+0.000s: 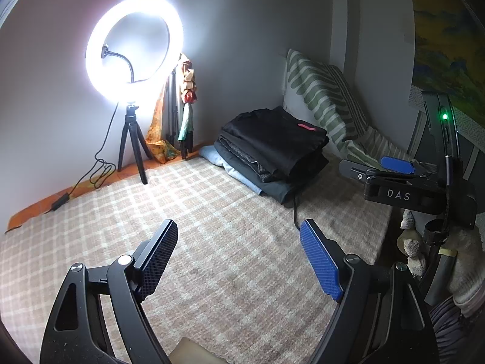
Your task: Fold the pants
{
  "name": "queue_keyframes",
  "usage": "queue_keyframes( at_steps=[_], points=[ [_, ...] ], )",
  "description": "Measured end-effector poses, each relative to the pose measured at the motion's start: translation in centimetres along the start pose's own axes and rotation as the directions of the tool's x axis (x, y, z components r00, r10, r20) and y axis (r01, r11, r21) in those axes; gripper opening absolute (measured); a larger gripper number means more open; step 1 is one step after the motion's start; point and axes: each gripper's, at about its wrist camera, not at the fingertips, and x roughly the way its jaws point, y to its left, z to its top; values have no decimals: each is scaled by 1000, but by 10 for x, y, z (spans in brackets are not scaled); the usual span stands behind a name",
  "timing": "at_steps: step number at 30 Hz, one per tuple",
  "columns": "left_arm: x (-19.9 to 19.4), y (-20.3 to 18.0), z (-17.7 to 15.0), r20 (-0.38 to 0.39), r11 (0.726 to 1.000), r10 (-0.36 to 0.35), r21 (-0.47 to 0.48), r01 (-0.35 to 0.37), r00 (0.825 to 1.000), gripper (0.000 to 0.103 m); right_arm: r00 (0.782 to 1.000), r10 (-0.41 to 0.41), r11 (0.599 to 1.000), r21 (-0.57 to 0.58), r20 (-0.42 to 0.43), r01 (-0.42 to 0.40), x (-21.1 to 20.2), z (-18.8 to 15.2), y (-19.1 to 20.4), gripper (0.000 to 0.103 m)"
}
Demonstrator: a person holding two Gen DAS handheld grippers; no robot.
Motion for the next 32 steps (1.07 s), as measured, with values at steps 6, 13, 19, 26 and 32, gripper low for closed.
queue_keyframes(
  at_steps=[6, 13, 19, 26, 32],
  points=[
    [0, 0, 0, 1, 1000, 1, 0, -1, 1000, 83, 1000, 2, 1000, -1, -2, -2, 0, -1, 1, 103],
    [-1, 0, 1, 1, 1000, -1, -1, 1, 1000, 83, 1000, 3, 1000, -1, -2, -3, 1, -1, 2, 103],
    [-1, 0, 1, 0, 1000, 0, -2, 0, 1000, 83, 1000, 7, 1000, -3, -5, -7, 1, -2, 3, 103],
    [-1, 2, 1, 2, 1000, 3, -6, -3, 1000, 83, 1000, 6, 1000, -3, -5, -6, 1, -3, 4, 103],
    [-3, 3, 1, 17, 1000, 8, -8, -8, 1000, 83, 1000, 8, 1000, -4, -8, -8, 2, -4, 5, 103]
  ],
)
